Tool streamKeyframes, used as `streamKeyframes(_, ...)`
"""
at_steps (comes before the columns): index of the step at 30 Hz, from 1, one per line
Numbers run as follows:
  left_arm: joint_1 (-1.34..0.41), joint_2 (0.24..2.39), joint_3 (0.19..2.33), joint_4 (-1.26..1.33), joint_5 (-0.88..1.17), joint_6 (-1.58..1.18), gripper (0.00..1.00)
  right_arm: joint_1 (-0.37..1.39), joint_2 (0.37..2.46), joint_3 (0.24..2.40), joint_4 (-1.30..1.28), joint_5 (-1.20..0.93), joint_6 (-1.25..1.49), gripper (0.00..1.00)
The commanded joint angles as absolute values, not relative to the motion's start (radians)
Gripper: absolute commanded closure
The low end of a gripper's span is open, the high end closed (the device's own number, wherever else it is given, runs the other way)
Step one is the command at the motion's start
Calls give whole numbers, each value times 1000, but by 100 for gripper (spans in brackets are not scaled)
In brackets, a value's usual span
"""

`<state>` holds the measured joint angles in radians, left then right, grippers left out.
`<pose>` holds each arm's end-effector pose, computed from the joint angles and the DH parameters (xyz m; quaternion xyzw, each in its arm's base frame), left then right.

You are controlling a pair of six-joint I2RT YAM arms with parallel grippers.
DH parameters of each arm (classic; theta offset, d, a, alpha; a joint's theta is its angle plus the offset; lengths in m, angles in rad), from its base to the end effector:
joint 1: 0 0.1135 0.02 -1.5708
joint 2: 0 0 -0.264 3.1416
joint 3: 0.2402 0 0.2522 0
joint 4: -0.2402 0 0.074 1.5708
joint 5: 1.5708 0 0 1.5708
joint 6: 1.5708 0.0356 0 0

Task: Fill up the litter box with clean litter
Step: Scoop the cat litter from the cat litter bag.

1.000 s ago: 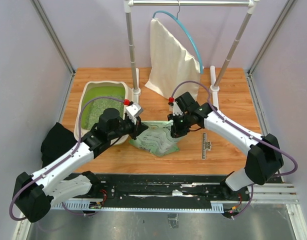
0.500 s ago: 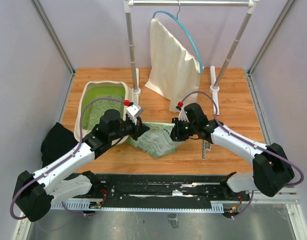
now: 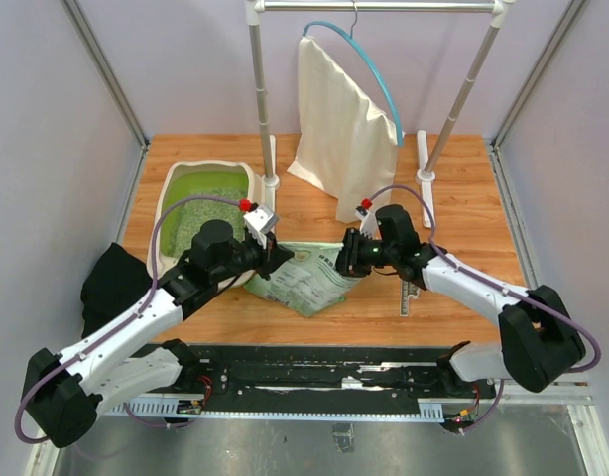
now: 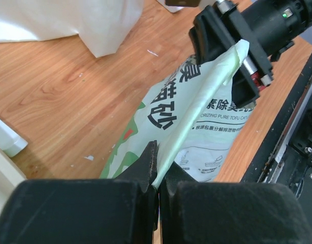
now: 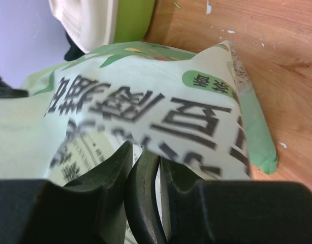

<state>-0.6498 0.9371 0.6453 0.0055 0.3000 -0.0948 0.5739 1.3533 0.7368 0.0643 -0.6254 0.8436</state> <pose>0.1681 -0.1410 0.2827 0.3030 0.7369 -0.3269 0.5082 0.2282 0.1723 0.2246 -0.0369 0.8434 0.5059 0.1774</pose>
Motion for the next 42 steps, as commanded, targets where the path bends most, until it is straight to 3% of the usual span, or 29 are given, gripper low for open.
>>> streamKeyframes(1, -658, 891, 643, 53, 249, -99, 100, 523, 1244, 725, 136, -716, 910, 99)
streamKeyframes(13, -658, 741, 567, 102, 238, 13, 100, 369, 967, 749, -269, -686, 788, 99)
streamKeyframes(21, -658, 726, 559, 94, 310, 66, 99, 259, 812, 756, -358, -713, 784, 99)
streamKeyframes(29, -658, 692, 548, 94, 383, 126, 100, 122, 788, 790, -439, -847, 761, 99)
streamKeyframes(42, -658, 634, 525, 104, 329, 177, 99, -26, 781, 778, -464, -1058, 751, 99)
